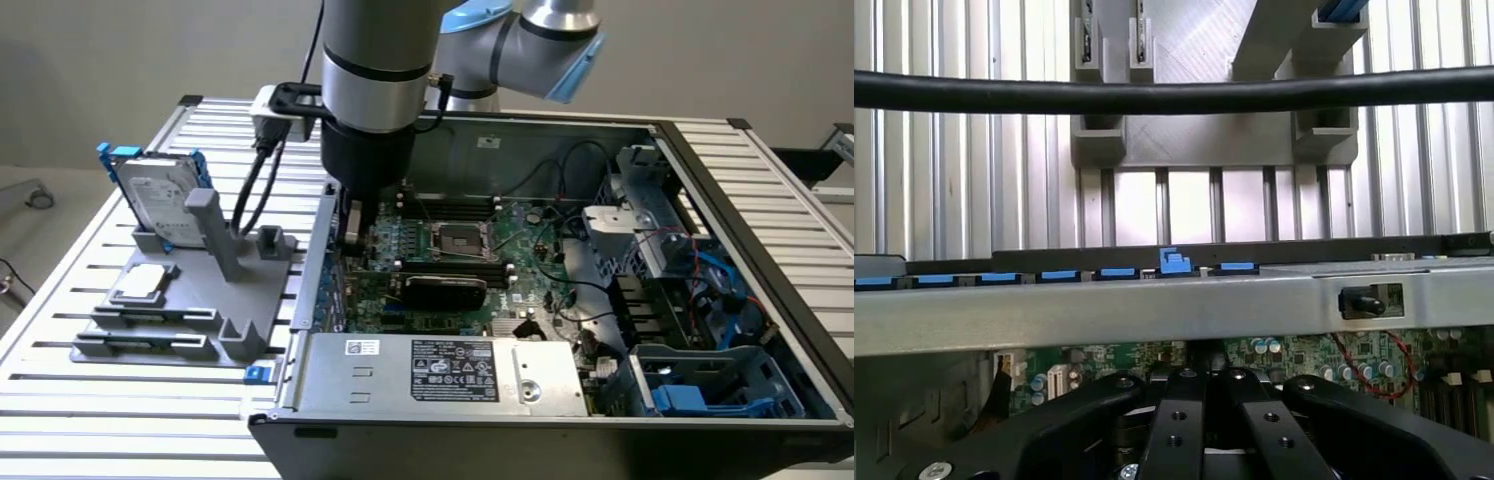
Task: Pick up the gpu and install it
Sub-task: 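Press down on the gpu until it lock into place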
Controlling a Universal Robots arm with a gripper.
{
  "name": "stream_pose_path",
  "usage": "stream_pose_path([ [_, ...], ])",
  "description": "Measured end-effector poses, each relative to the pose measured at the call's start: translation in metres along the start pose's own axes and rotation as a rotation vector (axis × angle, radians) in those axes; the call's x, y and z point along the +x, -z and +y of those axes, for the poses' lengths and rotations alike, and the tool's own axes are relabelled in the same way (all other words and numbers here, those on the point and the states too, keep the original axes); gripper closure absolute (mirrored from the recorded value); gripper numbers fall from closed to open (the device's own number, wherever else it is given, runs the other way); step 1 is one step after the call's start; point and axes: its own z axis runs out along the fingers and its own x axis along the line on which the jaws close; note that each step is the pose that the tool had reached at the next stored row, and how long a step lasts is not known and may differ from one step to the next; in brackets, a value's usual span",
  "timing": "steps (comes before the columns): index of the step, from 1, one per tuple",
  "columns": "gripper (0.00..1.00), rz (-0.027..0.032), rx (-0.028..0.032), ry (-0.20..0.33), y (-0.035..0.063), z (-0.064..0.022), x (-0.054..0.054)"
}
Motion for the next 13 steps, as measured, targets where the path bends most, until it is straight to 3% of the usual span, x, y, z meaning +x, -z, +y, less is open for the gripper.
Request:
stream_pose_path([
  [5,0.89,0.0003,-0.0018,-0.010,0.0003,0.0001,-0.0009],
  [9,0.89,0.0022,-0.0086,-0.013,0.0032,0.0005,-0.0010],
  [13,0.89,0.0081,-0.0164,-0.015,0.0069,0.0010,-0.0012],
])
